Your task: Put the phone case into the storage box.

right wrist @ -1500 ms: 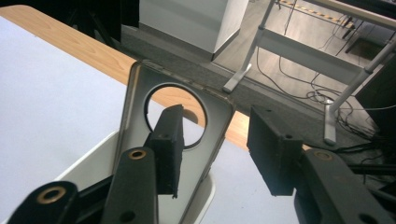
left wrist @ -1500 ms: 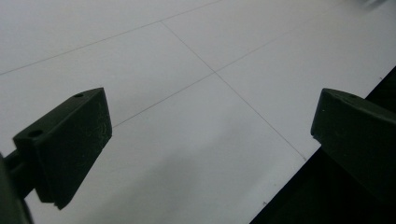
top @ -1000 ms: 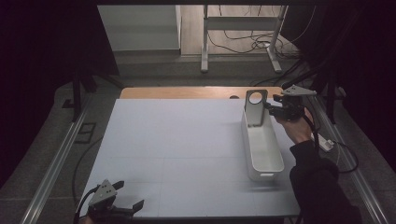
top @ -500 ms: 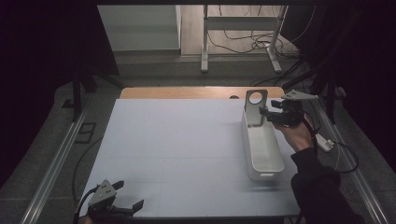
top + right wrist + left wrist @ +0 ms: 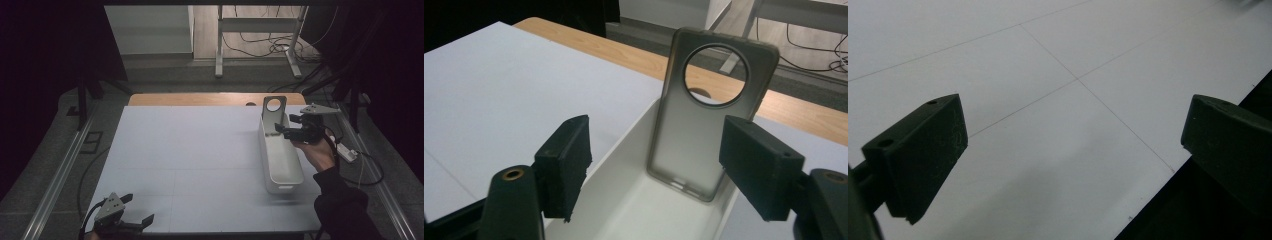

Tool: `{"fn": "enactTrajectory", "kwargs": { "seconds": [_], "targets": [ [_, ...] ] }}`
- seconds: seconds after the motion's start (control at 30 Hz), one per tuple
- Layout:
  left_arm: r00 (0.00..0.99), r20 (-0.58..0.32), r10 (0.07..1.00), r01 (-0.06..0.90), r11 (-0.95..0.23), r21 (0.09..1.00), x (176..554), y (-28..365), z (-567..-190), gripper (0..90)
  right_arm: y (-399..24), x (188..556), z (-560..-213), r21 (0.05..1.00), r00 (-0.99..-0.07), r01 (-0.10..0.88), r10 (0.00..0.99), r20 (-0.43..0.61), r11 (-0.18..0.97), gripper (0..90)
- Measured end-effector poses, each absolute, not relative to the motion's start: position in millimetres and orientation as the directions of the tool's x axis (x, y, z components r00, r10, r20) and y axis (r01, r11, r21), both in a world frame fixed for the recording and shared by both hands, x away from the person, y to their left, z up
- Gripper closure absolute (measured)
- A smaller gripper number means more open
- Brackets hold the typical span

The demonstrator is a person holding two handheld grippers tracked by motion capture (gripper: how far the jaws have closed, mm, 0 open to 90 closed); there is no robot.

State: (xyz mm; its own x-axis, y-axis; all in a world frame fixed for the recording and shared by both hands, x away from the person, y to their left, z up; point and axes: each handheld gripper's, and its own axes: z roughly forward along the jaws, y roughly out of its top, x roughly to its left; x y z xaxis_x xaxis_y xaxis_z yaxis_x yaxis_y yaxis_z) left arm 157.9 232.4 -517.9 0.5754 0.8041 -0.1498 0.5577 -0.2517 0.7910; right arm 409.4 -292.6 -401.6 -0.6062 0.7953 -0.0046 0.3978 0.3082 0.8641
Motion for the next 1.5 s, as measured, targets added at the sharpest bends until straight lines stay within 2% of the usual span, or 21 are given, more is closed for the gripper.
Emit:
{"fn": "enactTrajectory", "kwargs": {
  "seconds": [0.27, 1.5],
  "targets": [
    [0.576, -0.149, 0.803, 0.557, -0.254, 0.791, 157.9, 232.2, -517.9, 0.0, -288.3, 394.4, -404.2, 0.858, -0.62, 0.408, 0.785, 0.009, 0.312, 23.8],
    [0.579, -0.147, 0.802, 0.556, -0.256, 0.791, 157.6, 232.0, -517.9, 0.0, -280.5, 344.3, -417.5, 0.822, -0.656, 0.455, 0.754, 0.049, 0.342, 17.6]
  ]
}}
